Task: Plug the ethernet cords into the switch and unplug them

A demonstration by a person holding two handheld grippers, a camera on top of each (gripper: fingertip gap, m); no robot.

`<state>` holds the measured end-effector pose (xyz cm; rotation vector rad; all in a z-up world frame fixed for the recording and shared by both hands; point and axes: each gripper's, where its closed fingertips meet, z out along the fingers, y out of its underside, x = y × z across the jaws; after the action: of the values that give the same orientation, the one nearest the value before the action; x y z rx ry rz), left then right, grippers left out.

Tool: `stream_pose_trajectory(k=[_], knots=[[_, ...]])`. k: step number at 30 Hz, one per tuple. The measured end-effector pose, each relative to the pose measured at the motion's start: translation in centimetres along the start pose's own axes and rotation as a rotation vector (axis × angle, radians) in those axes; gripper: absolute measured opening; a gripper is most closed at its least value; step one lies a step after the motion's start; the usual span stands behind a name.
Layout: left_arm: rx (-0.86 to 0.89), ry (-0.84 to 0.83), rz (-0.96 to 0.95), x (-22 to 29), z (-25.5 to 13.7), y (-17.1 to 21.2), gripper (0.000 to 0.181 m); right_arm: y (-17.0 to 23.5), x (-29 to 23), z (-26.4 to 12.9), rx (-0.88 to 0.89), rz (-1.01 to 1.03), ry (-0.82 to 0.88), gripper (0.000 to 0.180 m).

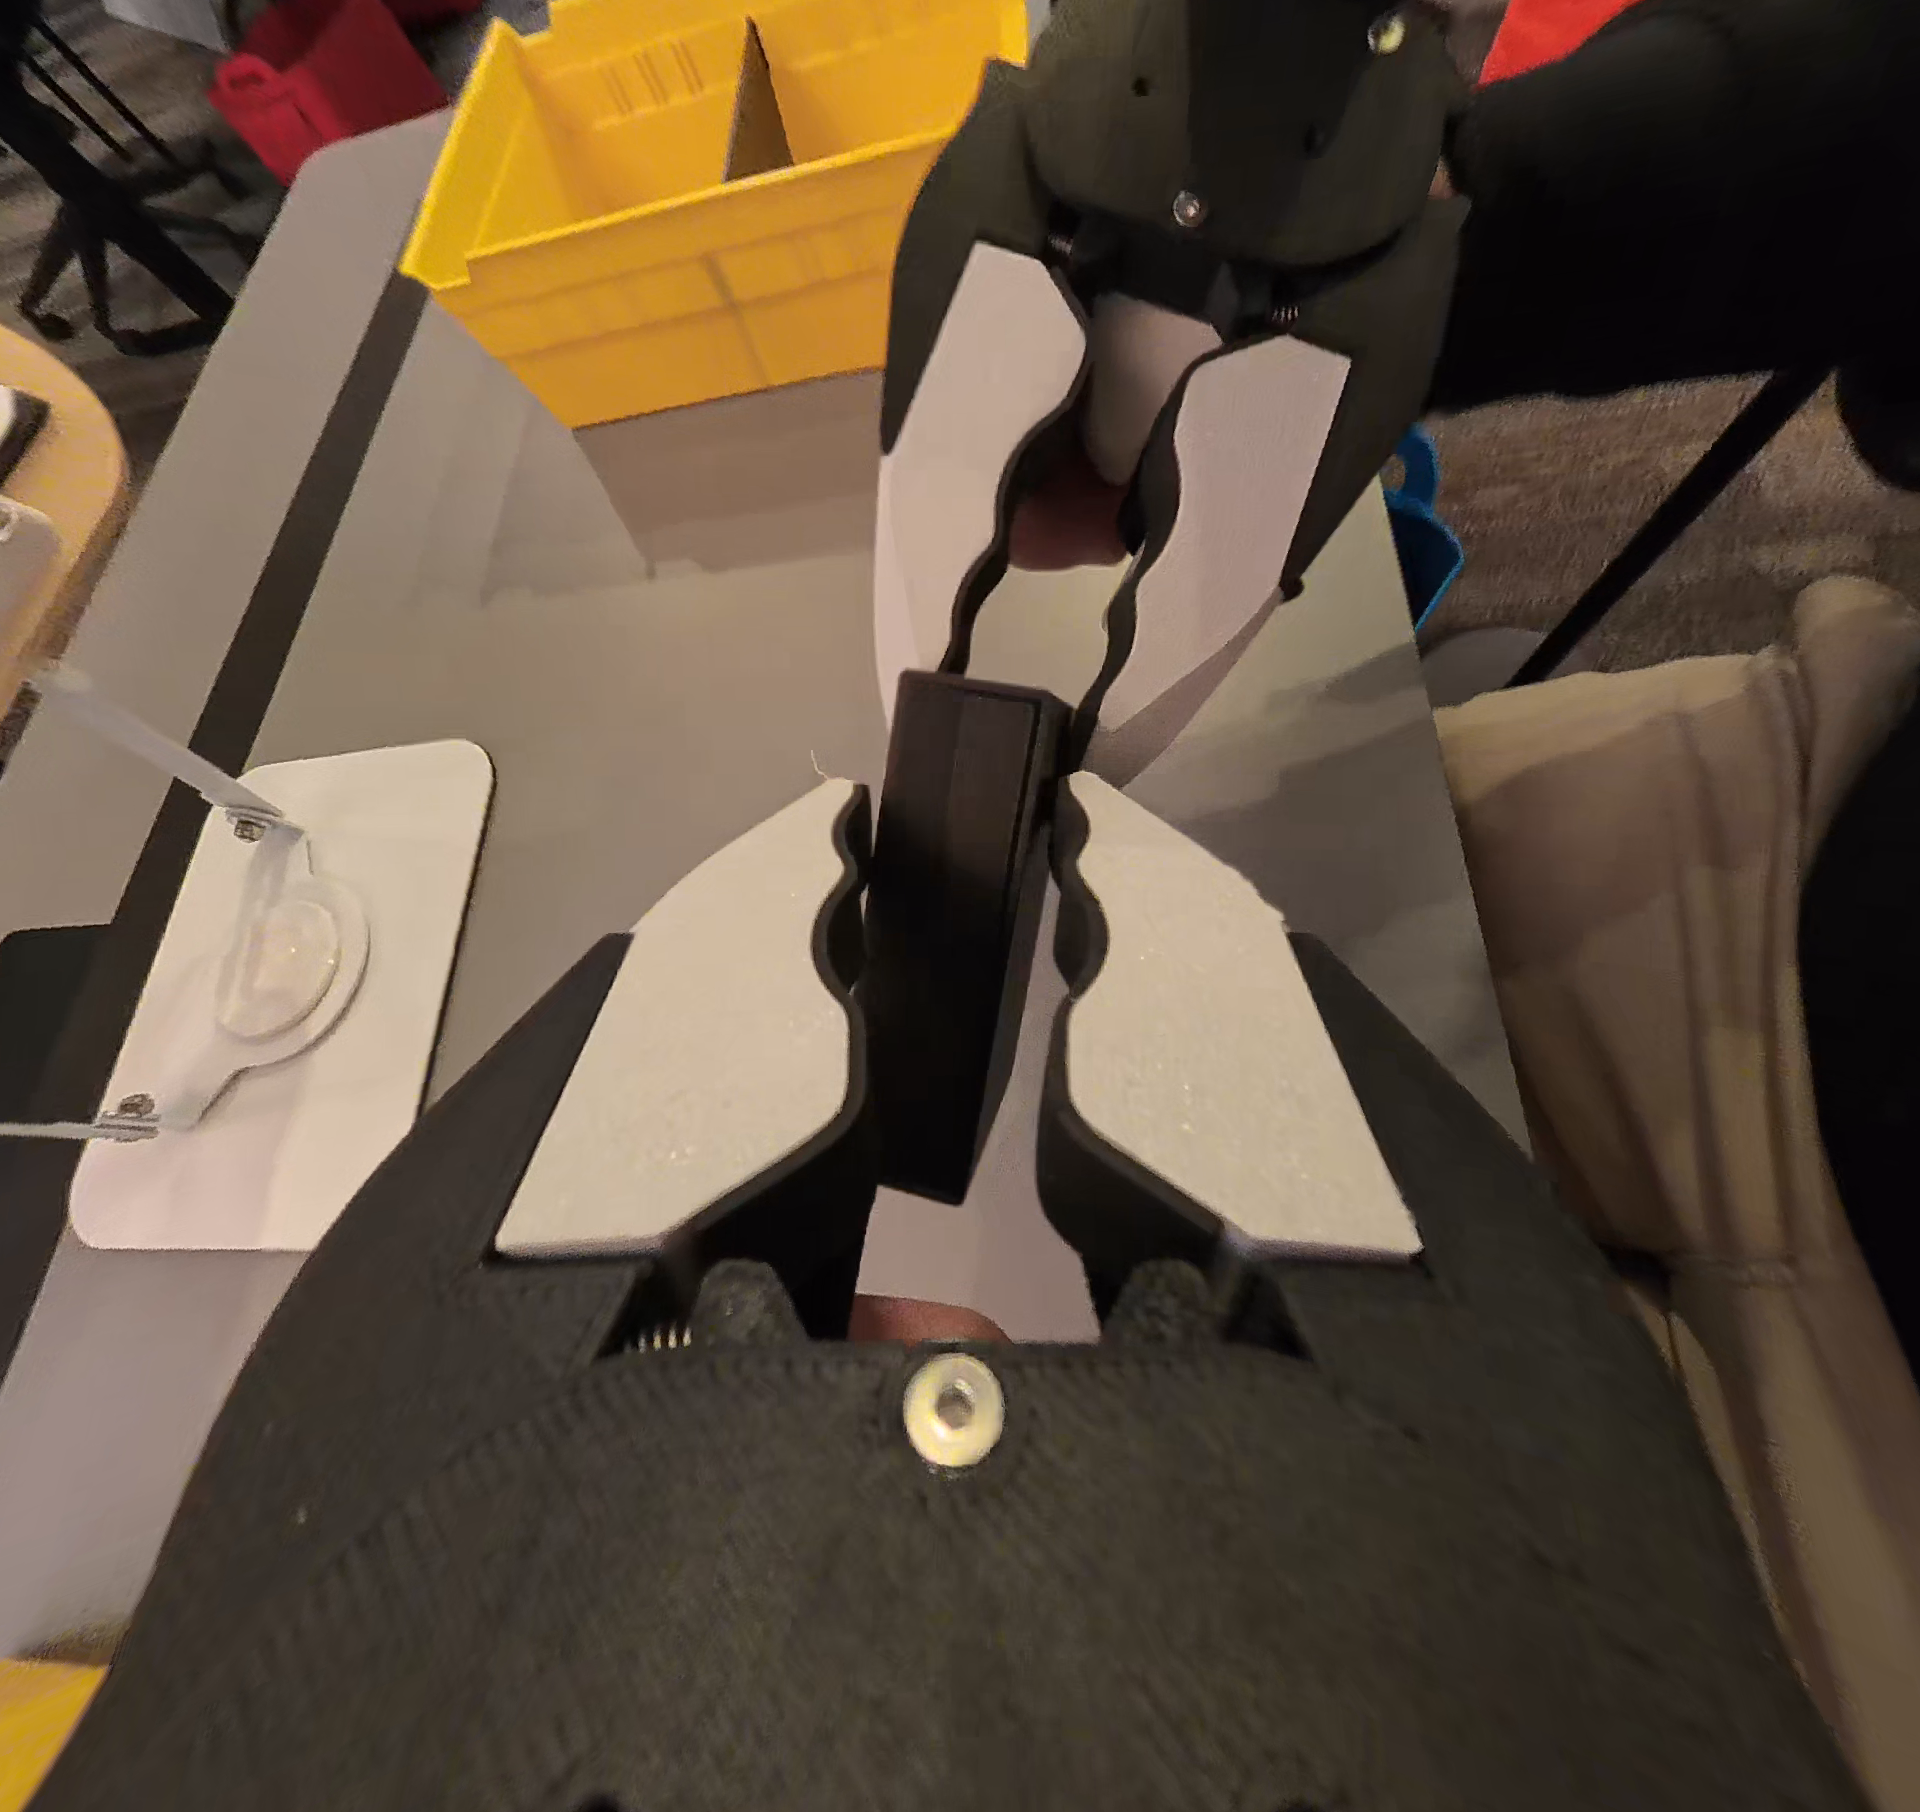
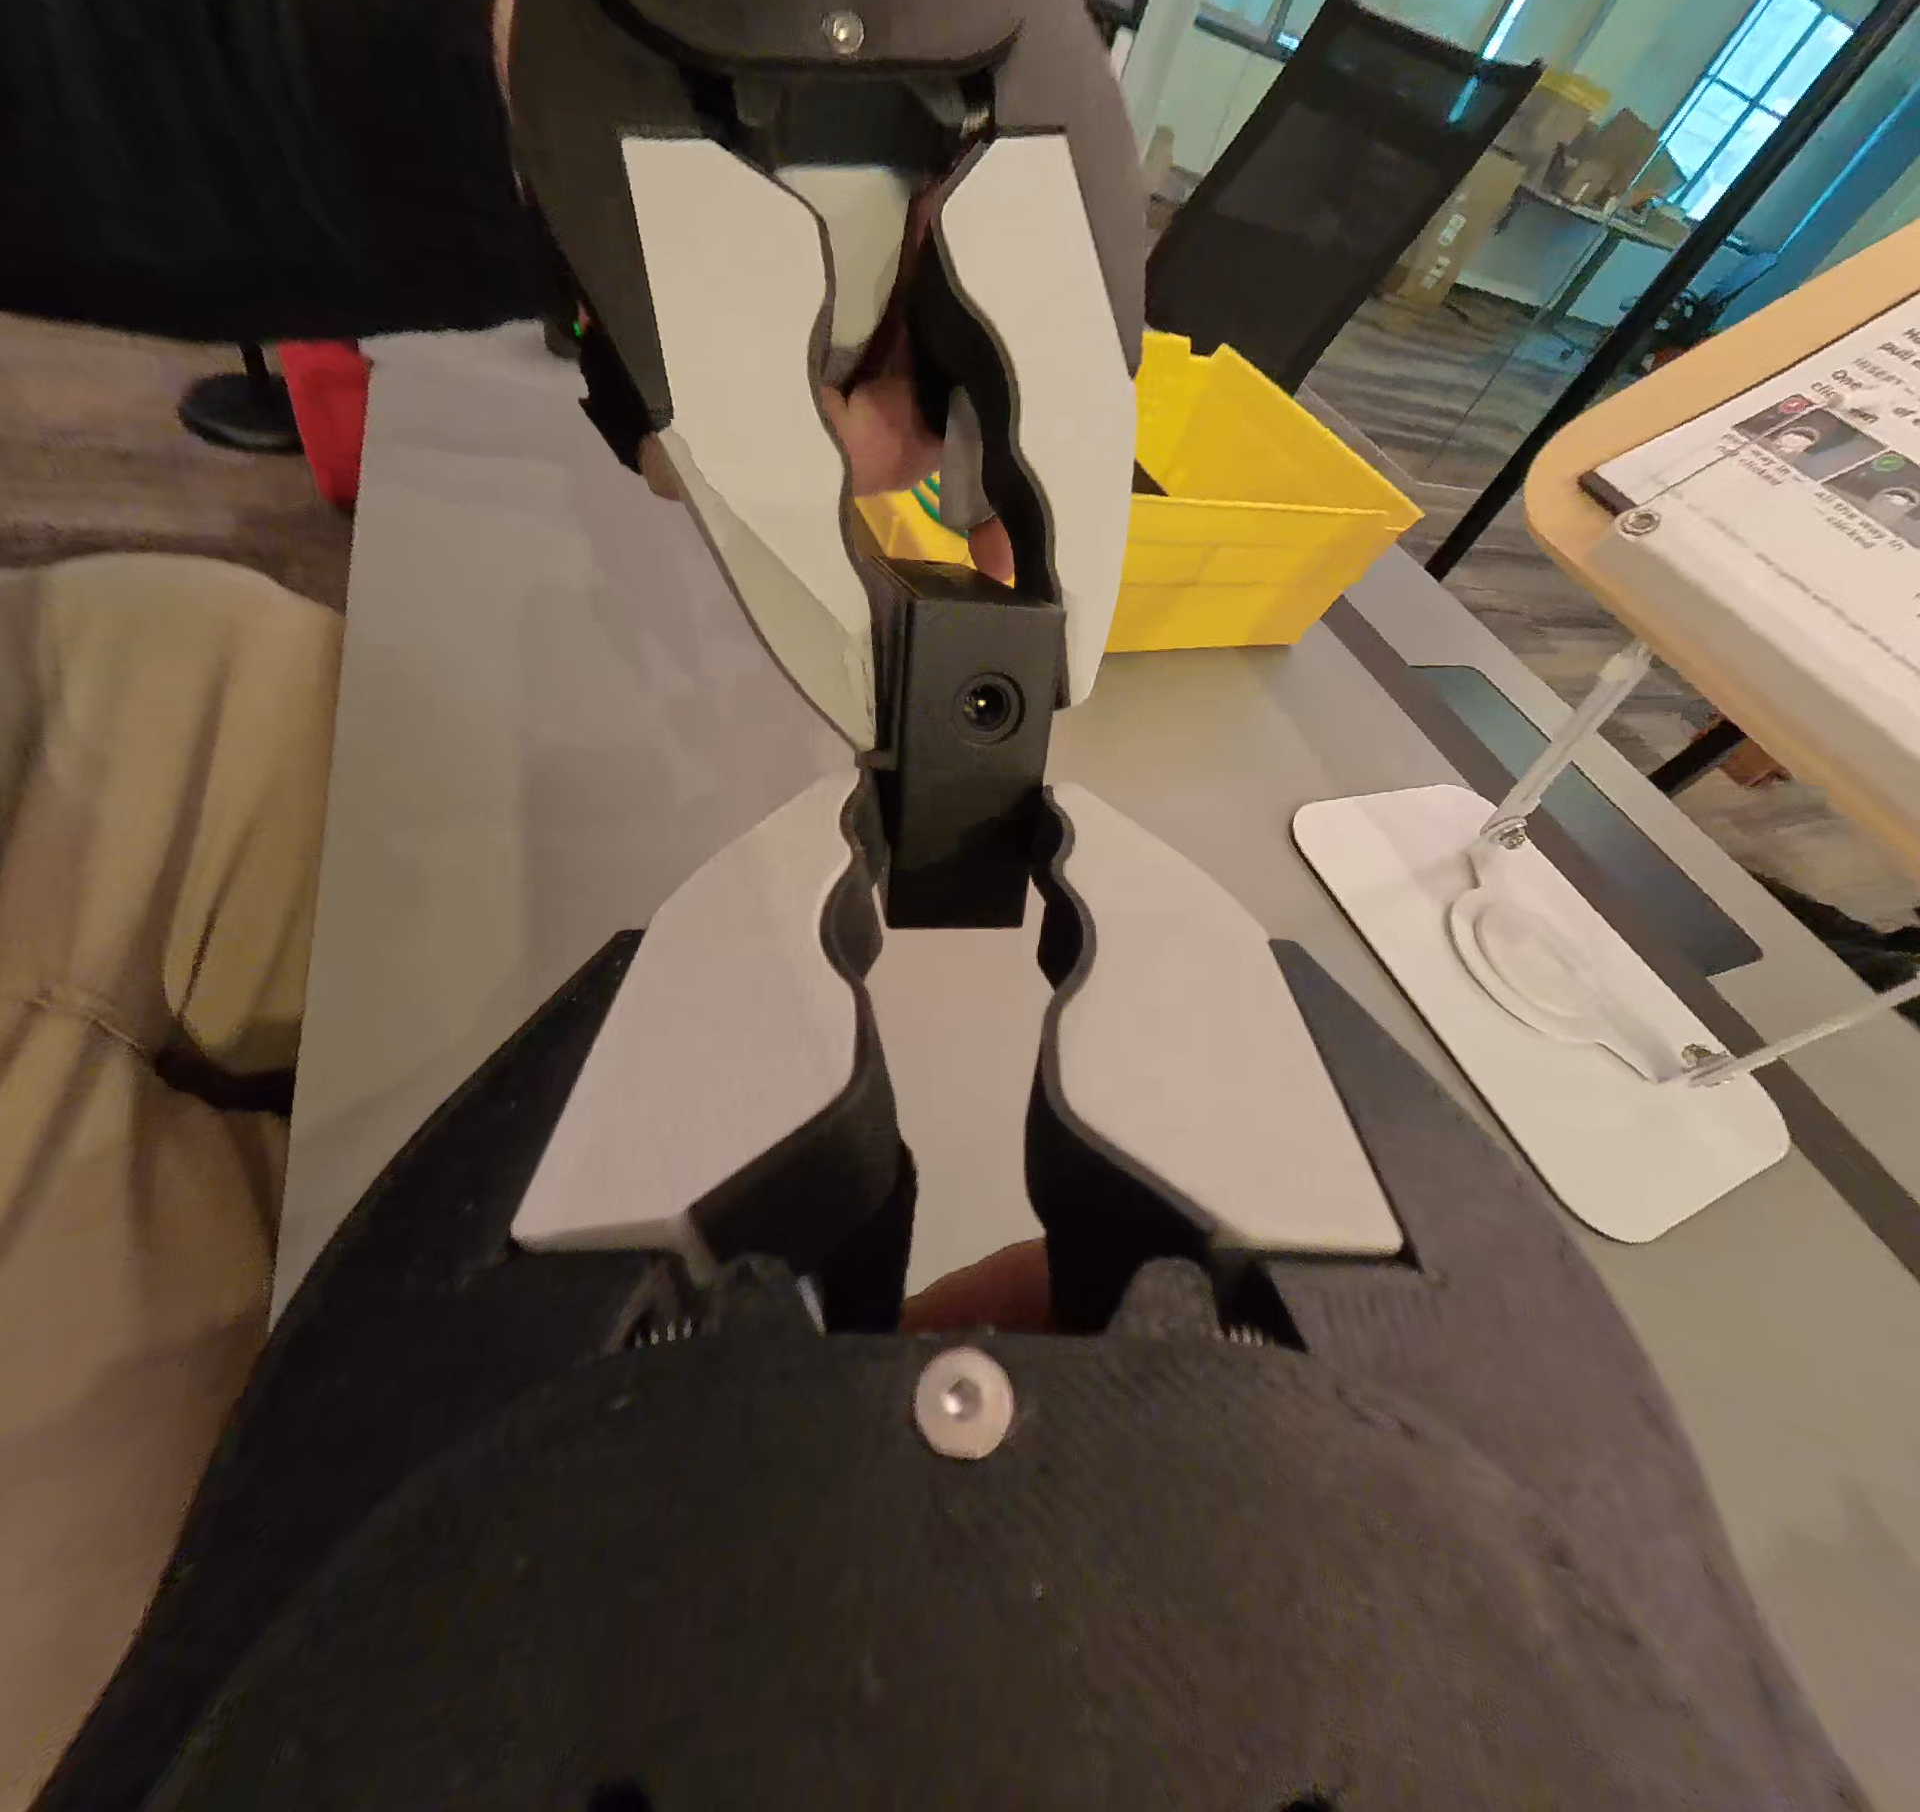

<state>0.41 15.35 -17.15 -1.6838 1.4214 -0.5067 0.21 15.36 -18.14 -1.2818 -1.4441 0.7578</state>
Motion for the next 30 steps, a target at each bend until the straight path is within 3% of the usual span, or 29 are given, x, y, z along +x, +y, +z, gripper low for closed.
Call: stream_pose_trajectory(k=[5, 12, 17, 22, 27, 30], knots=[[0.172, 0.021, -0.093, -1.3, -1.4, -1.4, 0.031, -1.1, 1.0, -0.7, 0.118, 0.129, 0.003, 0.026], [0.334, -0.045, -0.175, -3.8, -3.3, -2.2, 0.047, -2.0, 2.2, -1.9, 0.236, 0.227, 0.017, 0.026], [0.445, 0.093, -0.367, -4.0, -3.4, -1.6, 0.05, -3.6, 3.4, -3.4, 0.387, 0.33, 0.015, 0.026], [0.513, 0.108, -0.31, -2.7, -2.4, -2.6, 0.032, -3.7, 3.2, -3.2, 0.444, 0.371, 0.003, 0.026], [0.354, 0.125, -0.19, -1.8, -2.3, -1.2, 0.027, -1.9, 2.5, -2.3, 0.321, 0.35, -0.04, 0.03], [0.161, 0.116, -0.084, -1.2, -2.0, 0.4, 0.027, -1.3, 1.9, -2.0, 0.207, 0.242, -0.032, 0.037]])
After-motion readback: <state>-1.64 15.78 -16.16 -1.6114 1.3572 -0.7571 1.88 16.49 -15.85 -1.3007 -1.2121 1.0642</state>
